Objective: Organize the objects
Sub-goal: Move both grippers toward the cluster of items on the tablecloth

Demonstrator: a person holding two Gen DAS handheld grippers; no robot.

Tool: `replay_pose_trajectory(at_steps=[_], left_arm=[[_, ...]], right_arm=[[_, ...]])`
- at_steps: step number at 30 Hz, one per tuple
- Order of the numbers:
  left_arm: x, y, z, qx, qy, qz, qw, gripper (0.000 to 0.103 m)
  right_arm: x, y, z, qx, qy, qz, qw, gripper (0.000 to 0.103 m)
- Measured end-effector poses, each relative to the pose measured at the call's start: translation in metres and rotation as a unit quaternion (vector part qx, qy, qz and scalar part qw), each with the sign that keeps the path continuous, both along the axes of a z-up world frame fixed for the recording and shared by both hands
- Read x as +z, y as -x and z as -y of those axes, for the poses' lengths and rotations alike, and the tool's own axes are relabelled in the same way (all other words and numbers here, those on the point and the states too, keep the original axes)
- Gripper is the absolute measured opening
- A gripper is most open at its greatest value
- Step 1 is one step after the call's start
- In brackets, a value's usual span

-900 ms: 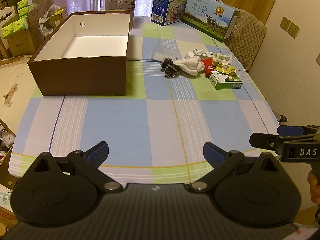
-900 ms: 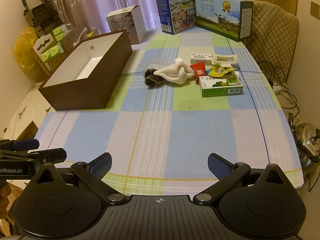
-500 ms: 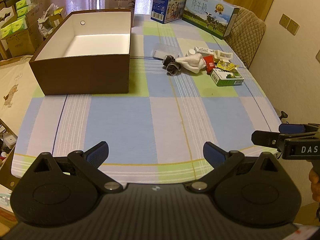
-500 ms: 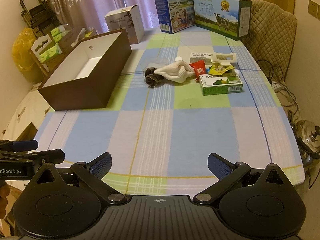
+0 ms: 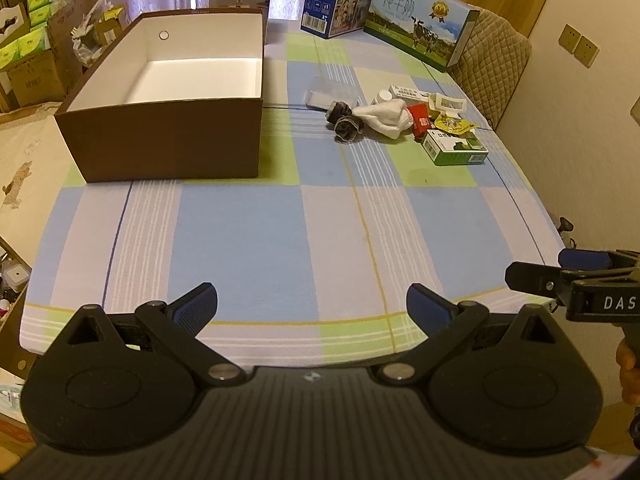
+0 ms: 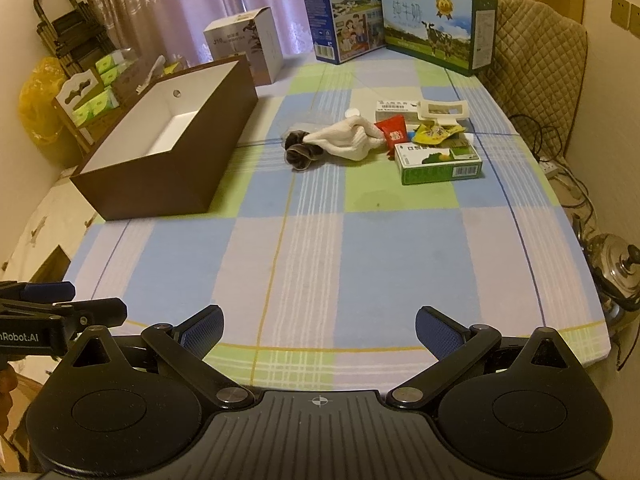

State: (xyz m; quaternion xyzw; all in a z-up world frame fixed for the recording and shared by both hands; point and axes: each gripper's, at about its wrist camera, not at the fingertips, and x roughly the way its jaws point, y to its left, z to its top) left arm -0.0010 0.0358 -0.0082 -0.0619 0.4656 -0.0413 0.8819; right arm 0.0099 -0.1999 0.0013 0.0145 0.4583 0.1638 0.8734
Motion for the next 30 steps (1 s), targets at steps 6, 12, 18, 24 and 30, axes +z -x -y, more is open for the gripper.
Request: replay_pose_trajectory(at_steps=[6, 12, 18, 24, 30], left_arm=[[-0.005, -0.009, 0.004, 0.001, 0.004, -0.012, 0.9999, 0.1], [-0.009, -0.024, 0.01, 0.007, 0.007, -0.021, 0.9997, 0.101], [-0.013, -0.052, 0.023, 0.009, 0.004, -0.025, 0.9996, 0.101], [-0.021, -0.091, 0.047, -0.002, -0.003, -0.026, 0.9997, 0.101], [-0.03, -0.131, 0.073, -0.025, -0.018, -0.014, 0.9994, 0.1]], right_arm=[[-0.006, -0.011, 0.01, -0.001, -0.001, -0.005, 1.0, 0.1], [-0.013, -0.038, 0.022, -0.007, 0.0, -0.007, 1.0, 0.1], [-0.016, -0.069, 0.042, -0.009, -0.007, -0.003, 1.0, 0.096], [-0.02, -0.1, 0.069, -0.024, -0.012, -0.007, 1.0, 0.093], [-0.024, -0.128, 0.099, -0.043, -0.019, -0.011, 0.999, 0.093]])
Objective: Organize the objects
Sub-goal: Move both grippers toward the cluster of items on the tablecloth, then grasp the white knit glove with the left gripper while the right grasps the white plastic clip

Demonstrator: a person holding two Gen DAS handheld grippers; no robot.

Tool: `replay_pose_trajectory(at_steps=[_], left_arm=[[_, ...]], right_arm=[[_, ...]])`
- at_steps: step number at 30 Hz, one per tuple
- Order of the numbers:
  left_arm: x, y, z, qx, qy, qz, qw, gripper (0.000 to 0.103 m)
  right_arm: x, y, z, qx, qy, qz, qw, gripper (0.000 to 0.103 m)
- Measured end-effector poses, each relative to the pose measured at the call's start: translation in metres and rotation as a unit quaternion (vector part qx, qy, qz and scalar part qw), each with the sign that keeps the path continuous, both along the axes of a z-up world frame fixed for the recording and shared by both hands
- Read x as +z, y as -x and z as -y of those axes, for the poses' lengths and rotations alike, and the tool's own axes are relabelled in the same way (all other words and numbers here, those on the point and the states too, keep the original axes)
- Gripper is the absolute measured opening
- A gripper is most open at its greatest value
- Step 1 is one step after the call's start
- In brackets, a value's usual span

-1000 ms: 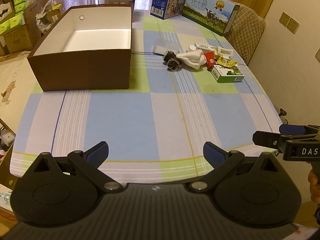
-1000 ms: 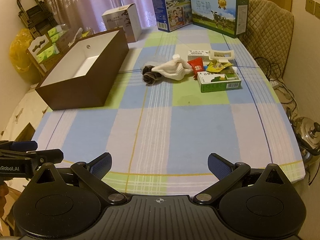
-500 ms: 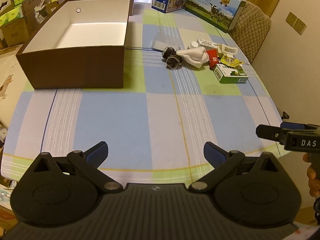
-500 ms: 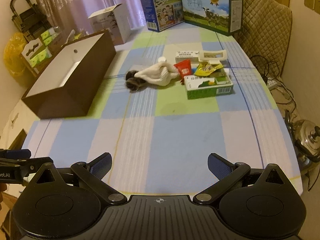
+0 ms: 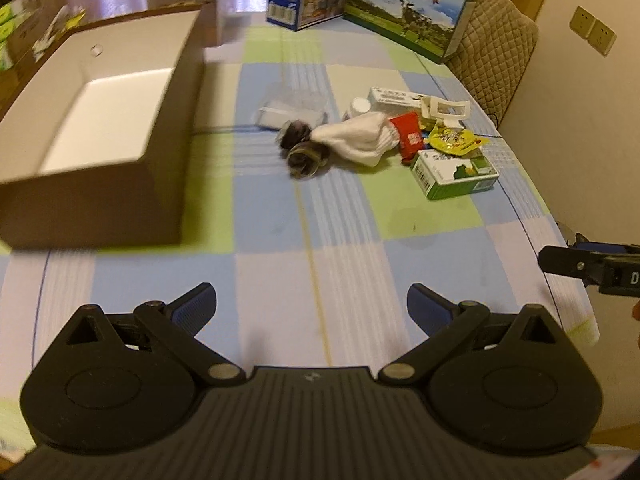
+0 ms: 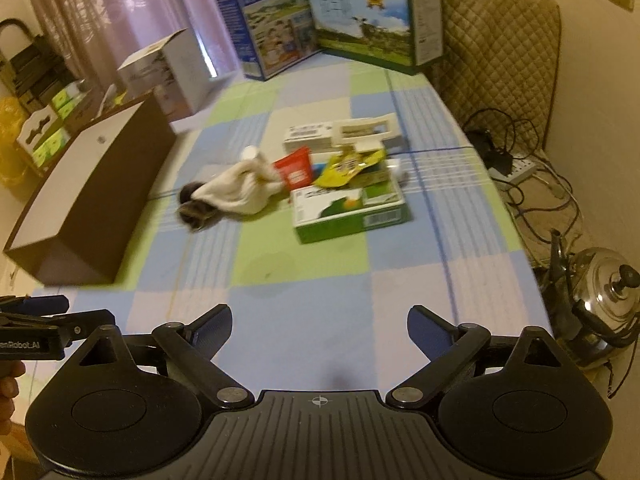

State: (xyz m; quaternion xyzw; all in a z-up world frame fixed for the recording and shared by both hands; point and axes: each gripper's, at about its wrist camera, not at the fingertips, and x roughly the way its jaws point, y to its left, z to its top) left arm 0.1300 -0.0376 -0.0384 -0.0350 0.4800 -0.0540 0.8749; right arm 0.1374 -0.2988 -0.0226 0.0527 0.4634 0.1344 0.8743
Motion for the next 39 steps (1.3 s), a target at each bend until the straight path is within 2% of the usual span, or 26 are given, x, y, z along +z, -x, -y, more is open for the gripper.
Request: replay_pose_trajectory(at_steps=[15, 27, 30, 36, 38, 39], left_arm=[[-0.028, -0.094, 0.058, -0.07, -0.05, 0.038, 0.9955, 0.09], [-0.046, -0.153, 0.094, -0.14, -0.105, 0.076, 0.9816, 0.082], [-0.056, -0.166, 0.102, -0.155, -0.131, 0.072, 0.9765, 0.076], [-0.071, -0.185, 0.107, -0.163, -0.152, 0.066, 0.9727, 0.075], [-0.076, -0.189, 0.109, -0.173, -0.158, 0.069, 0.9696, 0.071], [-0.079, -0.191, 0.11, -0.178, -0.161, 0.067, 0.9683, 0.065]], right_arm=[[-0.022, -0.062, 0.051, -0.033, -0.012, -0.014, 0.999, 0.092], [-0.031, -0.112, 0.081, -0.08, -0.027, -0.011, 0.996, 0.092], [-0.034, -0.119, 0.086, -0.084, -0.029, -0.016, 0.996, 0.092], [-0.041, -0.13, 0.093, -0.093, -0.038, -0.022, 0.995, 0.092], [-0.042, -0.133, 0.094, -0.093, -0.041, -0.022, 0.995, 0.092], [-0.042, -0.134, 0.094, -0.093, -0.042, -0.021, 0.995, 0.092]])
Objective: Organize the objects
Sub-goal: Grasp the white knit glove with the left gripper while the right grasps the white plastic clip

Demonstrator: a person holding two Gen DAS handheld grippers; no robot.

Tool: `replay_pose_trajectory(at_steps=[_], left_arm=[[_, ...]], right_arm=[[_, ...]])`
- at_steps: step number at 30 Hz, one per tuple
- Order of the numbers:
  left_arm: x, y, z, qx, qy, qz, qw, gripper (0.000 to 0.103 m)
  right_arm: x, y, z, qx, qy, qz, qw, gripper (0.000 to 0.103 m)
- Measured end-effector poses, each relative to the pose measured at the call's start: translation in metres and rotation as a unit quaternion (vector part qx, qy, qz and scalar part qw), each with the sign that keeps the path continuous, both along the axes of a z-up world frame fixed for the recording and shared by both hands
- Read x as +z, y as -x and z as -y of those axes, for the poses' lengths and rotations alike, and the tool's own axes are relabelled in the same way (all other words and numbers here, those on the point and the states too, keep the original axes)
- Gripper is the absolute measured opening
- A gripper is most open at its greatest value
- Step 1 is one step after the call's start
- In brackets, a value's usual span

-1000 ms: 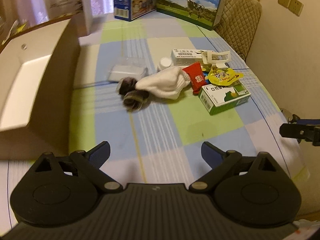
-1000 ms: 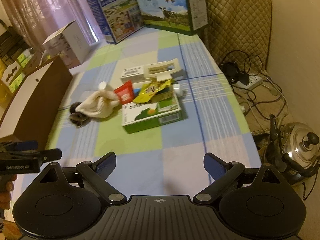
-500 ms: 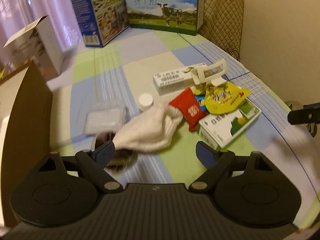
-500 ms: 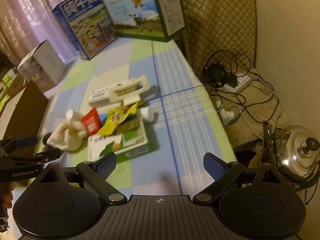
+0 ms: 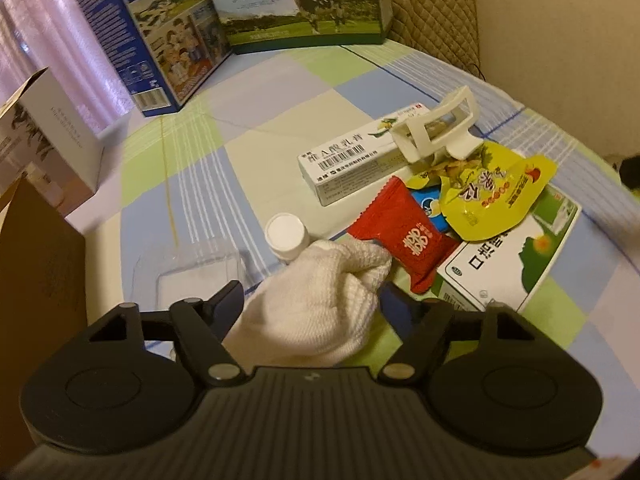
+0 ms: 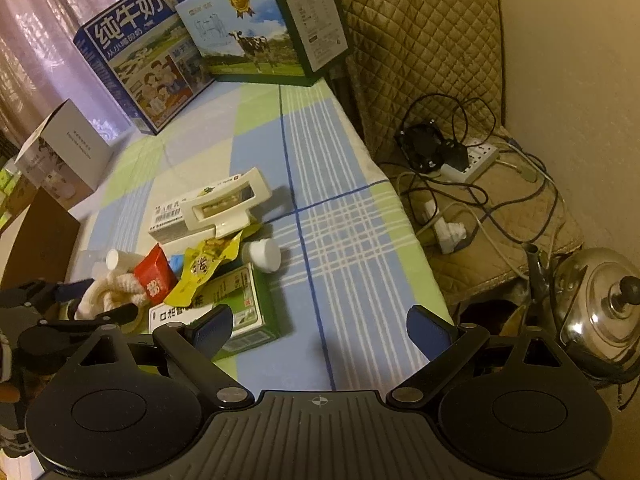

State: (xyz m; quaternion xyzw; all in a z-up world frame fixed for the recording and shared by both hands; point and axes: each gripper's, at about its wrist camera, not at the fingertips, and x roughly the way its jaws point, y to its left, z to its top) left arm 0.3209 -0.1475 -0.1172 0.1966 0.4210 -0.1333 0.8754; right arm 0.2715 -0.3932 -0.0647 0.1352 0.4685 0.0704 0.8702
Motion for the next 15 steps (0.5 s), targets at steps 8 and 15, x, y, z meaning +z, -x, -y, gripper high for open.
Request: replay_pose_trajectory(at_steps=[8, 15], left_arm=[[0.005, 0.006, -0.001, -0.034, 0.002, 0.02, 0.9992, 0.032], [0.051, 0.024, -0.026, 0.023, 0.067, 0.052, 0.9961, 0.032]], right_arm=[[-0.001, -0.009, -0.001, 0.006, -0.016, 0.012, 1.0, 0.091], [0.005, -0.02, -0.012, 0.034, -0.021, 0.039, 0.998, 0.09]])
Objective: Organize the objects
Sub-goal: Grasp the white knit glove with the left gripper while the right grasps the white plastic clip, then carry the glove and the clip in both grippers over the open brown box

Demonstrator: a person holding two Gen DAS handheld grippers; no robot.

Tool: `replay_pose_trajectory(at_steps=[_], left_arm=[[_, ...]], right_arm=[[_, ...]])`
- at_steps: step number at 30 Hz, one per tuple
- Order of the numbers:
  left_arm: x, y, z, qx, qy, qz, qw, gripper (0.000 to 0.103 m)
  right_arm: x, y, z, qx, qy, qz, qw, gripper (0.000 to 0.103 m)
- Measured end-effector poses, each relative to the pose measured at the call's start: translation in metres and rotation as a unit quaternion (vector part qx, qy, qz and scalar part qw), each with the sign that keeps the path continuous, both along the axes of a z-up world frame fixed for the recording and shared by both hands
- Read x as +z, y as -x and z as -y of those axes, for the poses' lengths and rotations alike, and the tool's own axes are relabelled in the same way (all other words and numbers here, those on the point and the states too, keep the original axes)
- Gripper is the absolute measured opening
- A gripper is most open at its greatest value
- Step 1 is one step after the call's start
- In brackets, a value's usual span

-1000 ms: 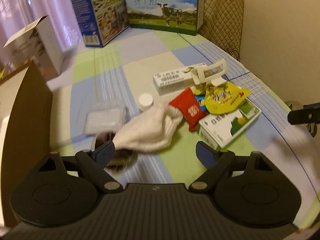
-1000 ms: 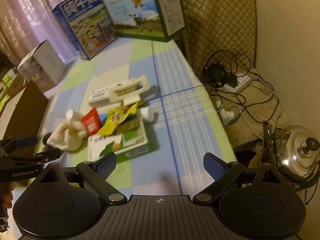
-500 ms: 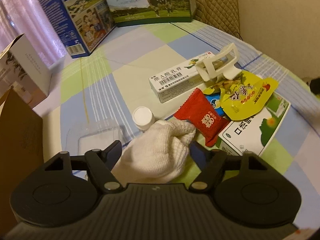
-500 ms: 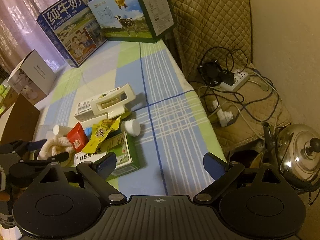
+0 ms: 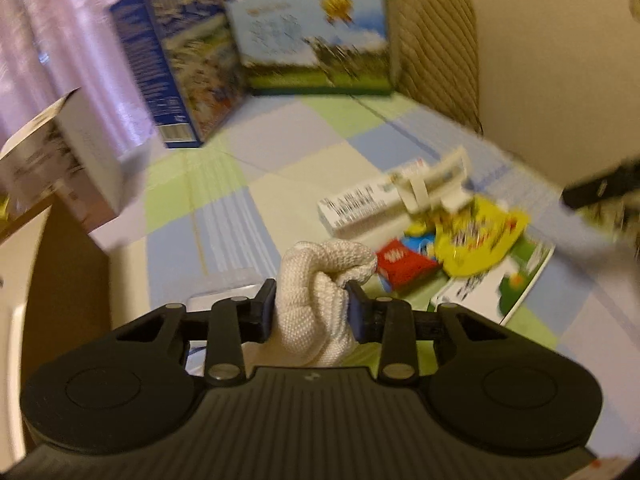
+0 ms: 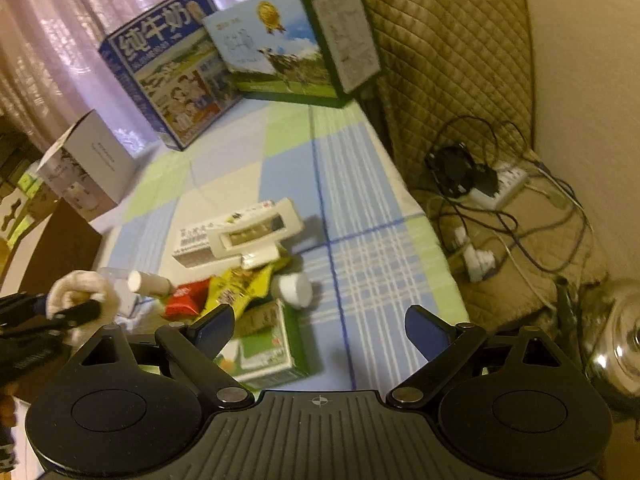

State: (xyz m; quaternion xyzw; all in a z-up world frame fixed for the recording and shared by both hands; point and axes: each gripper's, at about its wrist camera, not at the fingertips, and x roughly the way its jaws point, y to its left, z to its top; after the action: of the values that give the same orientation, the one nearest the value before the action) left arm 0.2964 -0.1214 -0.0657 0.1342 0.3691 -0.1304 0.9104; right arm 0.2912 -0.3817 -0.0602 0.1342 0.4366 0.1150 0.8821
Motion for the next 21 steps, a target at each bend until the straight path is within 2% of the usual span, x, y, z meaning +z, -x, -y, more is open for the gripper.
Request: replay_pose_trajectory(at_steps=[3, 7, 12, 21], left_arm=[[0.016, 0.005, -0.017, 0.046, 0.038, -0.007, 0.9982, 0.032], [0.028, 0.007, -0.046, 0.118, 0.071, -0.022, 0.9901, 0.032], [0.03, 0.005, -0.074, 0.181, 0.084, -0.039, 0.9791, 0.032], [0.024, 0.008, -0.091, 0.217, 0.085, -0.054, 0.971, 0.032]], right_arm=[[0.002, -0.009, -0.009, 0.022, 0.008, 0.016, 1.0, 0.09], [0.001, -0.026, -0.026, 0.051, 0.029, 0.037, 0.998, 0.09], [-0.008, -0.054, -0.054, 0.079, 0.064, 0.057, 0.993, 0.09], [-0.027, -0.082, -0.09, 0.113, 0.1, 0.06, 0.987, 0.09]])
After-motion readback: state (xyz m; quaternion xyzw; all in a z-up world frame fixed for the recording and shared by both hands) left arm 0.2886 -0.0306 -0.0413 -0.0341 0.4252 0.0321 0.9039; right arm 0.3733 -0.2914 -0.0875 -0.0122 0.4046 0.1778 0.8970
